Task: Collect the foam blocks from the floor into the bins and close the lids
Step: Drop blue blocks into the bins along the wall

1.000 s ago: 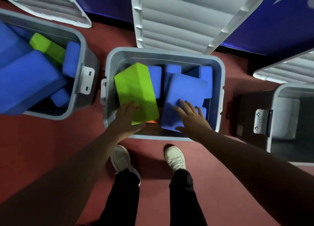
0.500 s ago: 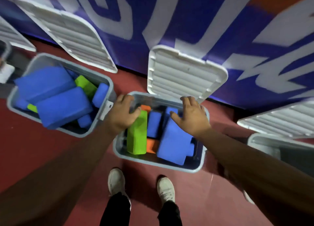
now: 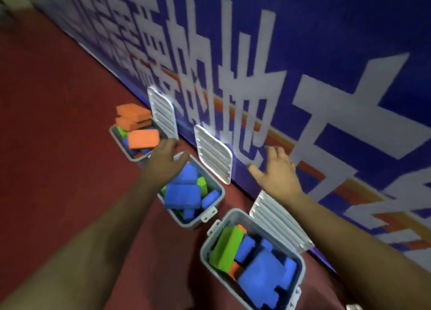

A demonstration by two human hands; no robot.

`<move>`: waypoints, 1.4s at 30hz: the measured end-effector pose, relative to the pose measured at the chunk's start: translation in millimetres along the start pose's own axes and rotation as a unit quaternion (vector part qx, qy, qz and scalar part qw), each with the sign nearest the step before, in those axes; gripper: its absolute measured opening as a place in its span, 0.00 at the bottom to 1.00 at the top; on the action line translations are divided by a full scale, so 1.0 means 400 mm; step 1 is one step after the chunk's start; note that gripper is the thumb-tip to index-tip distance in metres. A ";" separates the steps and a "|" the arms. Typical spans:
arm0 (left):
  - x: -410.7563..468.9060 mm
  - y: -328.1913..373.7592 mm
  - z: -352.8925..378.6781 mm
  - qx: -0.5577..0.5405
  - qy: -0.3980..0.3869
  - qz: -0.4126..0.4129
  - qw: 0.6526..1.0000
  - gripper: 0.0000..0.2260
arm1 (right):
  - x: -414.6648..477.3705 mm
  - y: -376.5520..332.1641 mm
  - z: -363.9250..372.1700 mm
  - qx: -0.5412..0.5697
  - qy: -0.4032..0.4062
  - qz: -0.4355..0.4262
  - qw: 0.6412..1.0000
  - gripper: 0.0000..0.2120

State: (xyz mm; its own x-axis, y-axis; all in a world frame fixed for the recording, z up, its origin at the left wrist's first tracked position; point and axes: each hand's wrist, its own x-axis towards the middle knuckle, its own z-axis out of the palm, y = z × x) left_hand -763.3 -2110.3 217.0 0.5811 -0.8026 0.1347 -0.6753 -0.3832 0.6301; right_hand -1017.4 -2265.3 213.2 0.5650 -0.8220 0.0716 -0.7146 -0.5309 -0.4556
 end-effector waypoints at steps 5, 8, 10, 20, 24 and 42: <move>-0.181 -0.150 -0.338 0.052 0.117 -0.100 0.987 0.25 | 0.029 -0.318 0.020 0.018 -0.026 -0.107 0.994 0.32; -0.335 -0.273 -0.527 0.078 0.187 -0.186 0.961 0.19 | 0.004 -0.539 0.087 0.025 -0.056 -0.177 0.982 0.33; -0.457 -0.354 -0.639 0.086 0.223 -0.243 0.940 0.20 | -0.031 -0.691 0.143 0.038 -0.077 -0.225 0.971 0.34; -1.001 -0.728 -0.939 0.074 0.347 -0.432 0.829 0.16 | -0.297 -1.354 0.466 0.041 -0.181 -0.421 0.888 0.34; -1.123 -0.901 -1.006 0.055 0.372 -0.470 0.798 0.16 | -0.408 -1.562 0.601 0.019 -0.211 -0.474 0.855 0.34; -1.695 -1.378 -0.699 -0.104 0.431 -0.728 0.522 0.13 | -1.001 -2.063 1.407 -0.158 -0.429 -0.680 0.574 0.29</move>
State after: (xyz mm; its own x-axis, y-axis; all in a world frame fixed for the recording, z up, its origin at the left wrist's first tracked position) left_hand -658.0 -1227.1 -7.8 0.4586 0.8100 -0.3655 0.7800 -0.1699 0.6022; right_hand -422.0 -1382.1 61.3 0.5881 0.7274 -0.3536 0.6638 -0.6839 -0.3028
